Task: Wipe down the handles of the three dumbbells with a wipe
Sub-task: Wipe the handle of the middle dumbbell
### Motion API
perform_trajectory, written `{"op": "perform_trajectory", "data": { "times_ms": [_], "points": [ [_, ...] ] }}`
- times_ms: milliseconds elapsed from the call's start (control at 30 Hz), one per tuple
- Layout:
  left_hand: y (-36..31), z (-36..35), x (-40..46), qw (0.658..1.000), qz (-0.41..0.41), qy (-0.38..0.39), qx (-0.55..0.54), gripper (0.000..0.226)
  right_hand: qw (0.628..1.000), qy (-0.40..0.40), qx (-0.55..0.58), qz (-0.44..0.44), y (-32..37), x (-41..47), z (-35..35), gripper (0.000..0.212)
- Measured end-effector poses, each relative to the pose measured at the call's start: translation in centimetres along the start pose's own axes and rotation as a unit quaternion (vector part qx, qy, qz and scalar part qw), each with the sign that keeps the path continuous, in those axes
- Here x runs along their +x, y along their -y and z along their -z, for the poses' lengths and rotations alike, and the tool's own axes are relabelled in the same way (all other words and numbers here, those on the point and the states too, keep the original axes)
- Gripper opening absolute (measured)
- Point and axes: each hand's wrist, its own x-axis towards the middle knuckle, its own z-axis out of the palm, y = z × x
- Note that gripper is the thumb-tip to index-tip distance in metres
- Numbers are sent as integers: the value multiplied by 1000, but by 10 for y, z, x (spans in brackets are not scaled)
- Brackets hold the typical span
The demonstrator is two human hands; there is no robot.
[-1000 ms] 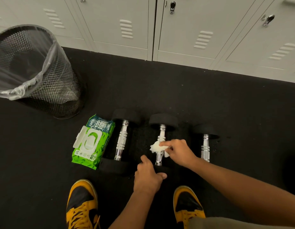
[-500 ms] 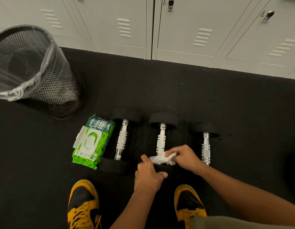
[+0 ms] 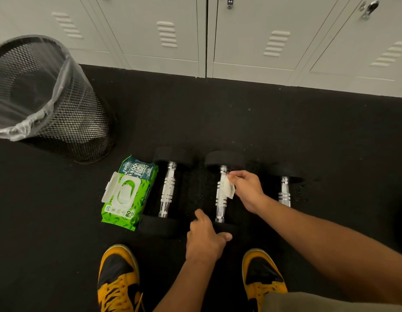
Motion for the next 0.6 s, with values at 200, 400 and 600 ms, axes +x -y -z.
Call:
{"op": "perform_trajectory", "data": {
  "times_ms": [200,400,600],
  "points": [
    [1,0,1,1000,-2,2,-3,79,992,11,104,-69,-15,2,-2,41],
    [0,1,3,1000,3,6,0,80,973,116,166,-108,-4,-2,-4,29],
    [0,0,4,1000,2,8,4,82,962,169,157,-144,-7,-3,-1,40]
  ]
}}
